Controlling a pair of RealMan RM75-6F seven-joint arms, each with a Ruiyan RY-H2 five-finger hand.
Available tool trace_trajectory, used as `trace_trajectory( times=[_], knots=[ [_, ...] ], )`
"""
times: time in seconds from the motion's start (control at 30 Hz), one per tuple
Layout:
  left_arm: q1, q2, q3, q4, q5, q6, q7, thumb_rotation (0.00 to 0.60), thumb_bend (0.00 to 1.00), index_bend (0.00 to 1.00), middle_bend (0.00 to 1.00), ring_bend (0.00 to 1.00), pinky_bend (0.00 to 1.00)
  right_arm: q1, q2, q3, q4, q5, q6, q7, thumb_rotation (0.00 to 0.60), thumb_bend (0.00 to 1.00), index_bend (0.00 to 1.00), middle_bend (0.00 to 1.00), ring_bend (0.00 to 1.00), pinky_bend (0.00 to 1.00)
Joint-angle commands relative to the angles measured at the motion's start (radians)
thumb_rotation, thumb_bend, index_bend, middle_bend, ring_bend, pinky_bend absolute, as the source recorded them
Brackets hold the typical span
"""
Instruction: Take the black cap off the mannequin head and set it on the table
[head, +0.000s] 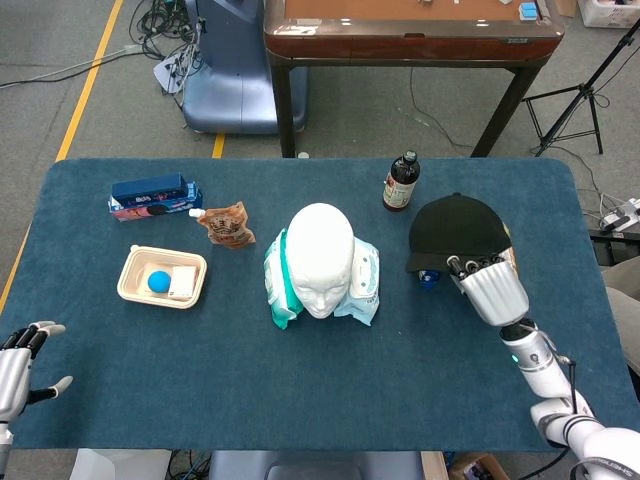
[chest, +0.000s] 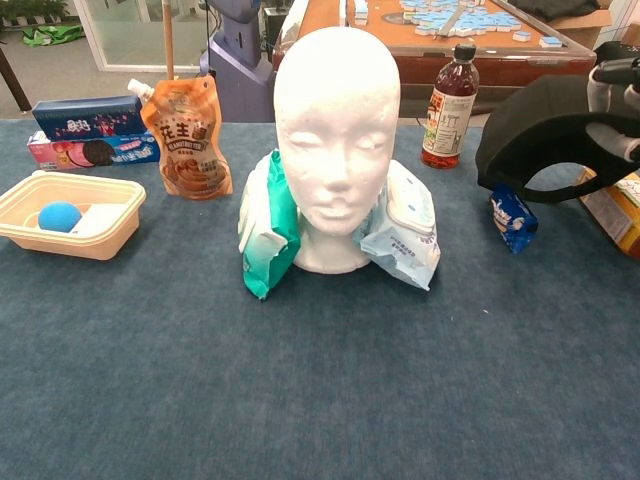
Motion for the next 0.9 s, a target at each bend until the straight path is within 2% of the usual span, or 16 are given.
trace_trajectory(
  times=[0.03, 0.2, 0.33, 0.5, 0.63, 0.77, 0.9],
  knots=[
    [0.0, 0.0, 0.0, 0.0, 0.0, 0.0, 0.0, 0.6, 0.06, 0.29, 0.27, 0.26, 0.43, -0.054, 0.053, -0.047, -0.158, -0.014, -0.003, 0.0, 0.6, 0.25, 0.68, 1.0, 0.97, 1.0],
    [0.001, 0.001, 0.0, -0.001, 0.002, 0.002, 0.0, 0.6, 0.06, 0.29, 0.27, 0.26, 0.43, -0.107, 0.171, -0.112, -0.418, -0.038, -0.036, -0.047, 0.6, 0.12, 0.57, 1.0, 0.96, 1.0],
    [0.001, 0.001, 0.001, -0.003, 0.003, 0.003, 0.001, 0.6, 0.06, 0.29, 0.27, 0.26, 0.43, -0.132, 0.271, -0.162, -0.612, -0.039, -0.105, -0.055, 0.6, 0.02, 0.48, 1.0, 0.94, 1.0],
    [0.001, 0.001, 0.0, -0.005, -0.001, 0.002, 0.004, 0.6, 0.06, 0.29, 0.27, 0.26, 0.43, -0.134, 0.398, -0.231, -0.83, -0.042, -0.225, -0.009, 0.6, 0.0, 0.39, 1.0, 0.92, 1.0],
    [0.003, 0.003, 0.0, -0.007, 0.0, 0.004, 0.003, 0.6, 0.06, 0.29, 0.27, 0.26, 0.43, -0.128, 0.461, -0.258, -0.917, -0.056, -0.279, 0.024, 0.6, 0.0, 0.37, 1.0, 0.91, 1.0],
    [0.003, 0.004, 0.0, -0.008, 0.0, 0.005, 0.003, 0.6, 0.06, 0.29, 0.27, 0.26, 0.43, -0.108, 0.526, -0.288, -0.996, -0.069, -0.345, 0.133, 0.6, 0.0, 0.37, 1.0, 0.91, 1.0],
    [0.003, 0.003, 0.001, -0.008, 0.003, 0.005, 0.003, 0.6, 0.06, 0.29, 0.27, 0.26, 0.43, -0.141, 0.511, -0.253, -0.978, -0.08, -0.272, 0.119, 0.6, 0.0, 0.37, 0.99, 0.89, 1.0]
  ],
)
